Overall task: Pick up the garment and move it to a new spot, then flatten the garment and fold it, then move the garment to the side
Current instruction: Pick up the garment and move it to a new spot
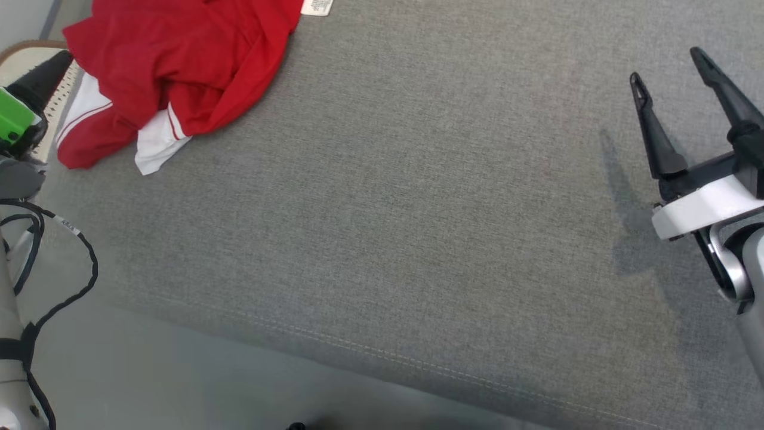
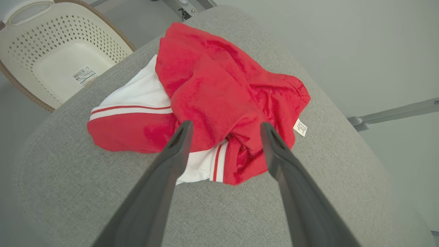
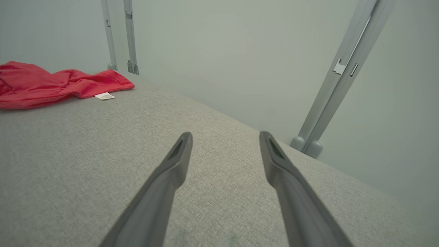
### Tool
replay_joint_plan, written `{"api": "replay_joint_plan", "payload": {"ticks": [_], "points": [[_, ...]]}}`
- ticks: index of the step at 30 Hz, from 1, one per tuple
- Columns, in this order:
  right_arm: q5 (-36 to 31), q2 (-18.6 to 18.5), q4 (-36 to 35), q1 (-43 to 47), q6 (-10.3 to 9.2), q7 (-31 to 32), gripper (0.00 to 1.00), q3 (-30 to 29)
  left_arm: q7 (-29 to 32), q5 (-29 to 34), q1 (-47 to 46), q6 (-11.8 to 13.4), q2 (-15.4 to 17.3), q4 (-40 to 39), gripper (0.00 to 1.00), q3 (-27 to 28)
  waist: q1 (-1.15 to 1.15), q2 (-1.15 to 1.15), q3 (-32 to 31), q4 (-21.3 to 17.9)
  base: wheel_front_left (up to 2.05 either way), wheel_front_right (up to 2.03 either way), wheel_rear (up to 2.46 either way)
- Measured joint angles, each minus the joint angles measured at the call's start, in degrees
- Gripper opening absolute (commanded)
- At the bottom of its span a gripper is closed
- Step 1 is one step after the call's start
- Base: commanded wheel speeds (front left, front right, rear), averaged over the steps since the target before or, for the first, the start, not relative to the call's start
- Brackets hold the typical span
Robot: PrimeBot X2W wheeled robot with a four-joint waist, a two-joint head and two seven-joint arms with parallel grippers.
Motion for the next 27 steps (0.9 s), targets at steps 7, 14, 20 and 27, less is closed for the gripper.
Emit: {"api": "replay_joint_plan", "payload": {"ticks": [7, 14, 20, 27], "points": [[-1.0, -2.5, -4.5, -3.4, 0.58, 2.4, 1.0, -1.2, 1.2, -1.2, -3.5, 0.7, 0.0, 2.9, 1.0, 2.6, 0.01, 0.0, 5.8, -3.0, 0.0, 0.0, 0.0], [-1.4, -4.4, -9.3, -6.7, 1.08, 4.4, 1.0, -2.6, 1.8, -1.3, -6.3, 1.4, 0.1, 5.7, 1.0, 3.7, 0.01, 0.0, 11.7, -5.5, 0.0, 0.0, 0.0], [-1.7, -5.5, -11.1, -8.3, 1.16, 4.9, 1.0, -3.4, 0.3, 2.4, -7.6, 1.4, 1.5, 9.9, 1.0, 2.8, 0.01, 0.0, 16.4, -7.5, 0.0, 0.0, 0.0], [-1.8, -6.3, -12.1, -8.4, 1.14, 5.4, 1.0, -4.8, -1.3, 3.9, -10.8, 1.4, 3.4, 12.6, 1.0, 3.2, 0.0, 0.01, 19.5, -9.5, 0.0, 0.0, 0.0]]}}
